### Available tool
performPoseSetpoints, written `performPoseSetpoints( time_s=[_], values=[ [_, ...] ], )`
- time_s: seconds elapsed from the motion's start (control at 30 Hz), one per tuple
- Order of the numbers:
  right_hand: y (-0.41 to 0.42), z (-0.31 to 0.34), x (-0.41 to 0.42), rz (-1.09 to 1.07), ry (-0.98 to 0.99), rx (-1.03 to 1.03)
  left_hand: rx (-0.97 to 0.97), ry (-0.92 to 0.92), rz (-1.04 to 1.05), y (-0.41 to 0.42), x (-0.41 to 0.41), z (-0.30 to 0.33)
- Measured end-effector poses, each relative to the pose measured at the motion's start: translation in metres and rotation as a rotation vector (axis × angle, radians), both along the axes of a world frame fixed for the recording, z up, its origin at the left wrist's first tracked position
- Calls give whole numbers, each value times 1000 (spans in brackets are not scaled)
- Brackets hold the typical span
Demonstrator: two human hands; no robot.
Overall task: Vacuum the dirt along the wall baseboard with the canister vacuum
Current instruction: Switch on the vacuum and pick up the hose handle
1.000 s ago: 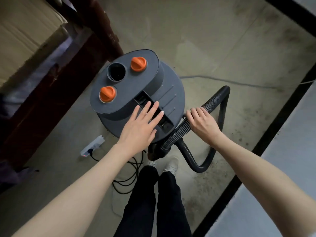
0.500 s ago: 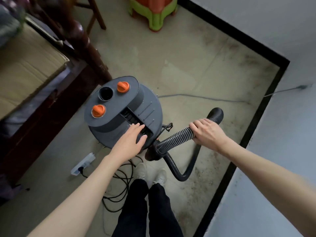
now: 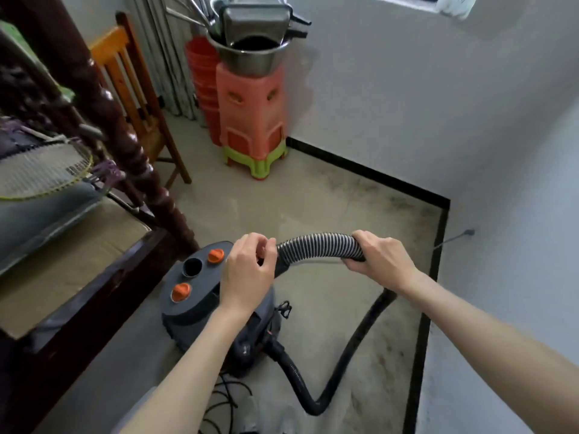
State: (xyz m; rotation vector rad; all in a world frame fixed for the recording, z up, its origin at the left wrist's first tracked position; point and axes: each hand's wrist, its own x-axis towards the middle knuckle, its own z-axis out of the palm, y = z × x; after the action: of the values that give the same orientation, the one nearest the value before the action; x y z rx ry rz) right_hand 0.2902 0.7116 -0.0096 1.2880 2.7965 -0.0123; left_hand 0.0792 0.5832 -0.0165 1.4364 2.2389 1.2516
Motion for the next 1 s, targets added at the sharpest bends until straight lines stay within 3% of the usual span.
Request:
performPoseSetpoints(
  time_s=[0.13, 0.23, 0.33, 0.43, 0.5, 0.6, 0.7, 0.8, 0.9, 1.0],
  values=[
    [6, 38, -2, -134, 272, 31, 81, 56, -5, 8, 6, 37],
    [8, 62, 2, -204, 449, 44, -35, -91, 22, 13, 9, 53],
    [7, 80, 4, -292, 595, 72, -245, -441, 41, 36, 11, 67],
    [0, 89, 3, -329, 696, 90, -83, -1097, 38, 73, 13, 93],
    [-9, 91, 3, -326, 719, 86, 44, -1300, 25, 96, 13, 111],
    [-24, 87, 0, -321, 722, 43, 182, -1459, 76, 123, 13, 128],
    [-33, 80, 2, -298, 684, -102, 160, -1418, 159, 132, 16, 132],
    [-21, 83, 15, -298, 635, -441, 91, -1334, 11, 130, 12, 124],
    [-4, 97, 21, -402, 897, -757, -12, -1186, -198, 123, 11, 120],
    [12, 121, 11, -452, 1070, -793, -56, -1016, -352, 117, 14, 128]
  ],
)
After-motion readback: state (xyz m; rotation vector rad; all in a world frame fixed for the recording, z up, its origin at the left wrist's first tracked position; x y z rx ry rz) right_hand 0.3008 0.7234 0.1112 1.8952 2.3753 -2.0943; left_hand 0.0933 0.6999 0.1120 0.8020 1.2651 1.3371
